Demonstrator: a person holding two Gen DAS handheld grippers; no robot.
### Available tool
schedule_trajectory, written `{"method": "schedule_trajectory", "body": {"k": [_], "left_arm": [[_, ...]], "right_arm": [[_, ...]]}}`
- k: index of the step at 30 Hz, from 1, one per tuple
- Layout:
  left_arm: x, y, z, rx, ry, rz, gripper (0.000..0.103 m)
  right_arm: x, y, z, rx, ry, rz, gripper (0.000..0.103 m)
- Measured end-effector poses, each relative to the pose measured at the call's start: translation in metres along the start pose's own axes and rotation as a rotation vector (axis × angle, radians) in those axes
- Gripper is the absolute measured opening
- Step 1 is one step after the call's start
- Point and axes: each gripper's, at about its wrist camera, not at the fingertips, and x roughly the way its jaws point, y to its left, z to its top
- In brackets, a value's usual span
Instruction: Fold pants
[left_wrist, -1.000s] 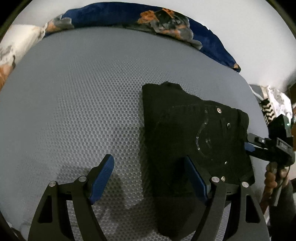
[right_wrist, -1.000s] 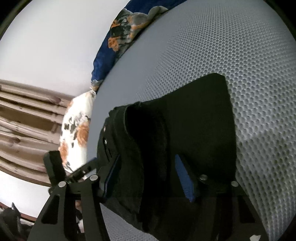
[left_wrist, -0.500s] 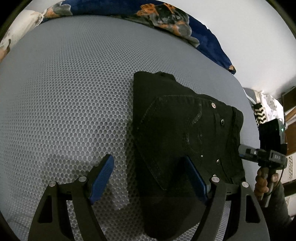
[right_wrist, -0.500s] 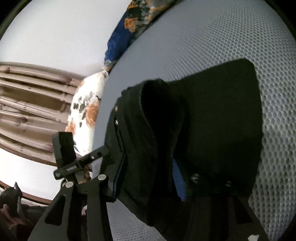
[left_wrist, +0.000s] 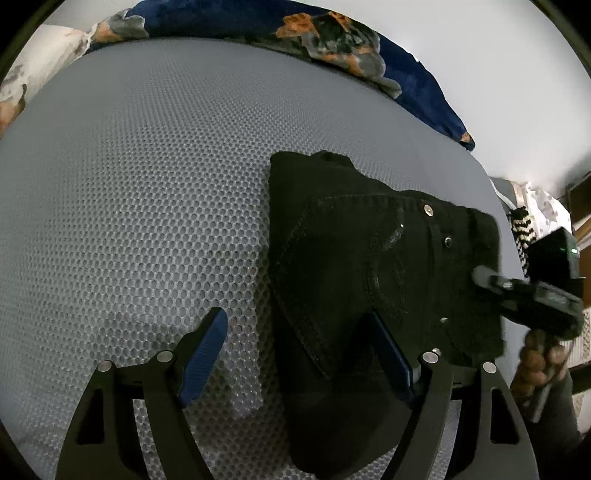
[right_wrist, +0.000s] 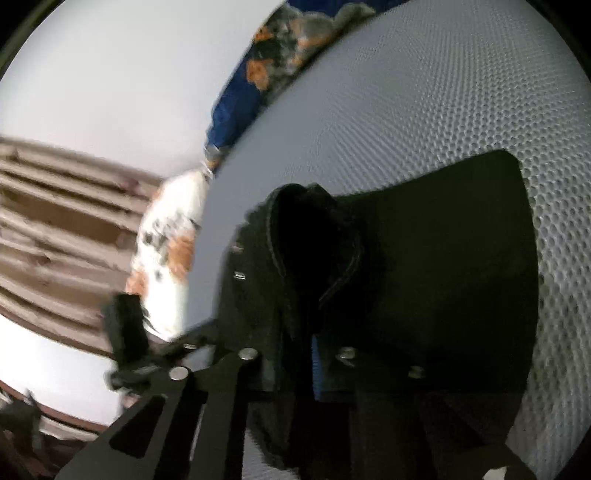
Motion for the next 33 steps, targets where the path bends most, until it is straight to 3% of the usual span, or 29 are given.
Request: {"method": "schedule_trajectory", "body": {"k": [6,11,14,17,23,33], "left_arm": [[0.001,-0.009,0.008,0.014,-0.007,-0.018,0.078],[0.002,-0.024,0.015,0.047,-0.021,-0.023,0.078],[0.005,-0.03,0.018,0.064,-0.027,-0.008,0.078],[0.016,-0.037,0.018,0.095,-0.007,0.028,0.078],[0.032,-0.043,0.011,0.133,0.021,0.073,0.078],[0.04,-0.058,0.004,0.173,0.032,0.083,0.078]], "right_arm": [[-0.039,0.021,0.002,-0.024,-0.119,-0.044,0.011],[-0.063,-0.013,0.005,0.075,-0.182,-0.111,0.01],[-0.061,-0.037,0.002,0.096,-0.171,-0.203,0.01],[-0.057,-0.057,0.0,0.152,-0.166,-0.196,0.012],[-0.053,-0.028,0.004,0.045,-0.141,-0.333,0.023],[-0.074,0.002,-0.021,-0.051,-0.12,-0.464,0.023]]}}
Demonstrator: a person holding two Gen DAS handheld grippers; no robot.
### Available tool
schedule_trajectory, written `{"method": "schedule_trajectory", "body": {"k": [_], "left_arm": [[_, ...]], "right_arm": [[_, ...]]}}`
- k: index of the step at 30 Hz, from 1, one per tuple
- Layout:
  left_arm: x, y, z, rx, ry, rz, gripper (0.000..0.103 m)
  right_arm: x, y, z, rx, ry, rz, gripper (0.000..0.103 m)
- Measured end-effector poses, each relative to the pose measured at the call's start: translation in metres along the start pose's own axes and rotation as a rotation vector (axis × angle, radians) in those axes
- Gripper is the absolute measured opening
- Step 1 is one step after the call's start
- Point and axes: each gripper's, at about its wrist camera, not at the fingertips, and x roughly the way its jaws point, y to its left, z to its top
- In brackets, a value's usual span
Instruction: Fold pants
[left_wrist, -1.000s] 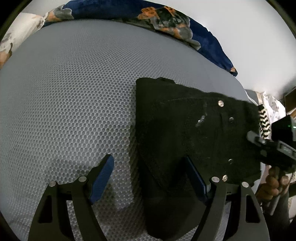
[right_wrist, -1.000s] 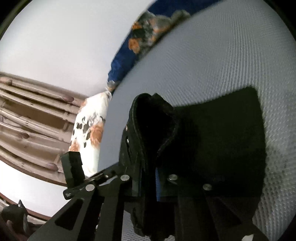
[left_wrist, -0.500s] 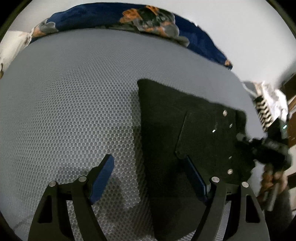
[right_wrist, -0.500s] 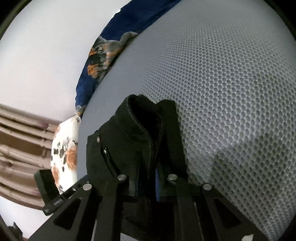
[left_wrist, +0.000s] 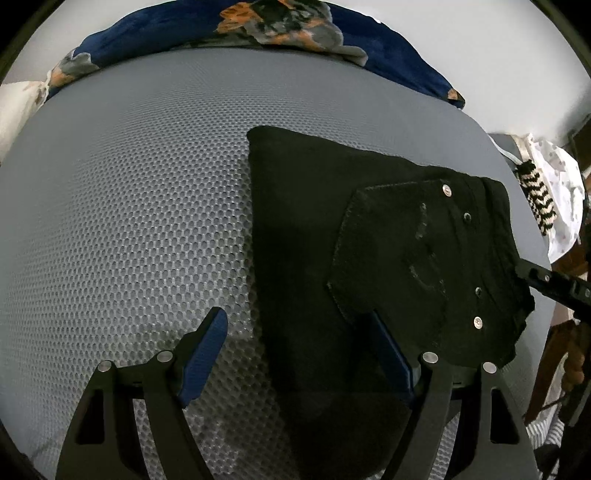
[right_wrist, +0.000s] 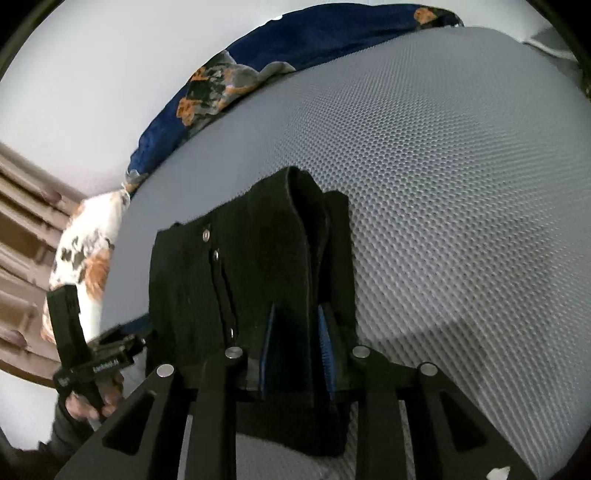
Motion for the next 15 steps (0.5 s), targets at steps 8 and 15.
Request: {"method": "schedule_trajectory", "body": {"k": [8,15], "left_arm": [[-0.001,-0.011,-0.012,0.032,0.001,-0.013,0.078],[-0.008,-0.014,-0.029,0.05,0.002,-0.025,0.078]], "right_arm": [[-0.011,0.002,-0.021,-0.024,0.019,0.003,0.025],[-0.008,-0.003,-0.029,0.008,0.024,0.004,0.024]]}}
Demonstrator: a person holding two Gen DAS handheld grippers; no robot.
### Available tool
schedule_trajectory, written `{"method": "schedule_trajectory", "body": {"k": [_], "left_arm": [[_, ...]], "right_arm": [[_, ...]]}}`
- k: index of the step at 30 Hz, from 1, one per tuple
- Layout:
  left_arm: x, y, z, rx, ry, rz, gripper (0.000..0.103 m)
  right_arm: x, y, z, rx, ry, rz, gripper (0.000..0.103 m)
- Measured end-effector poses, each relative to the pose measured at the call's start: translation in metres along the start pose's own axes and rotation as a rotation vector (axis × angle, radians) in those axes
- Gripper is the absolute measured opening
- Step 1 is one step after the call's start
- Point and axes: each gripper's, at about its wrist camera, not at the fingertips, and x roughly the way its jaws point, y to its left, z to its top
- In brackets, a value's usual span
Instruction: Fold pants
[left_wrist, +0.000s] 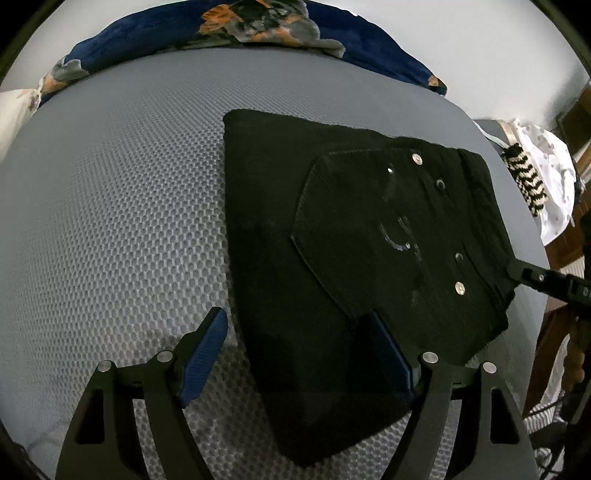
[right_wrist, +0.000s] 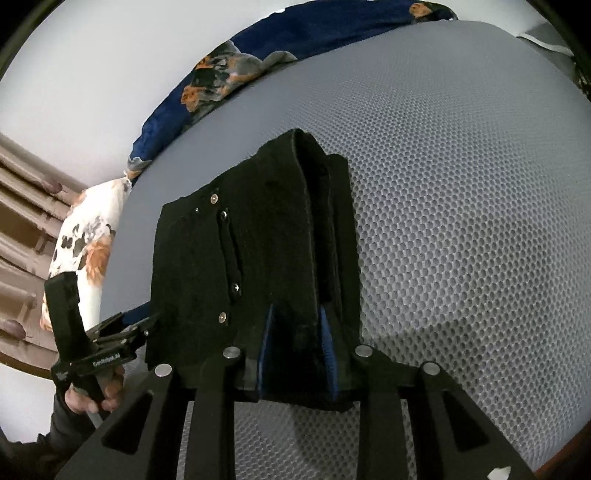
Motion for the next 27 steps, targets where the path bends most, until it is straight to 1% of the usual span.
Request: {"method": "schedule_trajectory", "body": {"k": [1,3,5,14,18,22,27], "left_arm": [[0.0,-0.001,-0.002,0.007,0.001,-0.004,0.078],[-0.002,-0.003,-0.004,0.019,-0.002,-0.005,0.078],[-0.002,-0.004,-0.006,0.031,0.001,-0.01,0.078],[-0.009,0.004,-0.022,0.044,0.017,-0.019,0.078],[-0.009,0.003,-0.022,0.05,0.02,-0.025,0.078],[-0.006,0.005,-0.028,0.042,0.032,-0.033,0.078],[-0.005,0.002,-0.028,0.055,0.03,-0.026,0.079]], "right_arm": [[-0.001,0.002,0.0,-0.007,-0.001,-0.006,0.023],[-0.002,0.006,-0.002,-0.027,-0.007,-0.03,0.016],[-0.006,0.012,-0.004,-0.051,-0.021,-0.053,0.013],[-0.028,0.027,-0.014,-0.059,-0.072,-0.084,0.01],[-0.032,0.028,-0.02,-0.066,-0.06,-0.1,0.01],[-0.016,0.017,-0.025,-0.073,-0.01,-0.154,0.01],[-0.007,0.007,-0.026,-0.046,0.009,-0.141,0.01]]}}
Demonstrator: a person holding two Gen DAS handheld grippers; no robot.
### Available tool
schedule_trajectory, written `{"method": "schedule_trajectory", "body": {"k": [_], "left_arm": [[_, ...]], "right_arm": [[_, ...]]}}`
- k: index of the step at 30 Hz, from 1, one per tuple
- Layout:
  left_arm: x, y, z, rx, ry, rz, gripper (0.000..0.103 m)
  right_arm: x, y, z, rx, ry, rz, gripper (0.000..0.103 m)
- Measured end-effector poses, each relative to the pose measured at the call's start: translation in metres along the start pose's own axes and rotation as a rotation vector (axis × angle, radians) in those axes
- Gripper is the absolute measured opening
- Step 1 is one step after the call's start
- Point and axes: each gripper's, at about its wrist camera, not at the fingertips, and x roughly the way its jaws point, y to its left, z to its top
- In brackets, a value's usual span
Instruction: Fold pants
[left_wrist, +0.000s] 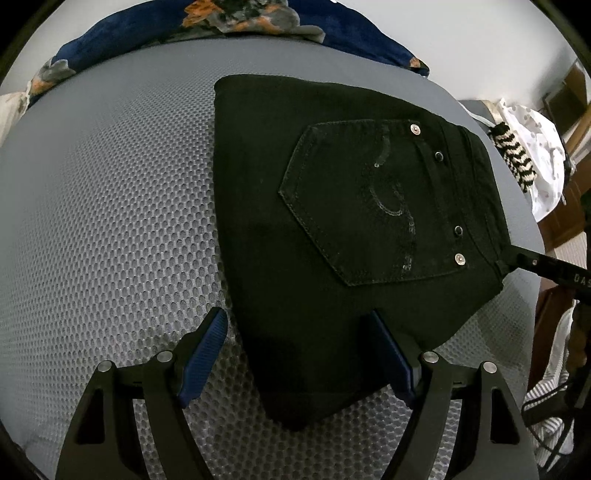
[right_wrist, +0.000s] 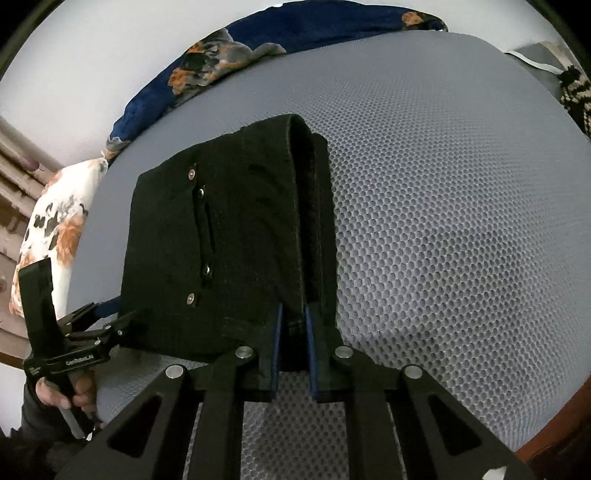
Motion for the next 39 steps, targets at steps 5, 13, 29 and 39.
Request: {"method": "schedule_trajectory", "body": {"k": [5,13,29,39], "left_arm": [[0.001,-0.006,0.0,0.003,-0.009,0.011,0.079],[0.004,-0.016,0.005,0.005,-0.011,0.024,0.08],[-0.007,-0.021,0.01,0.052,-0.048,0.089,0.08],[-0.013,-0.009,0.026,0.058,-0.088,0.15,0.08]], "right_arm": [[0.001,-0.011,-0.002,0.041,-0.007,0.046,0.011],[0.001,-0.012,-0.003,0.063,-0.01,0.057,0.014],[-0.001,0.003,0.008,-0.011,0.007,-0.039,0.034],[0.002,0.01,0.027,-0.045,-0.004,-0.042,0.038]]}}
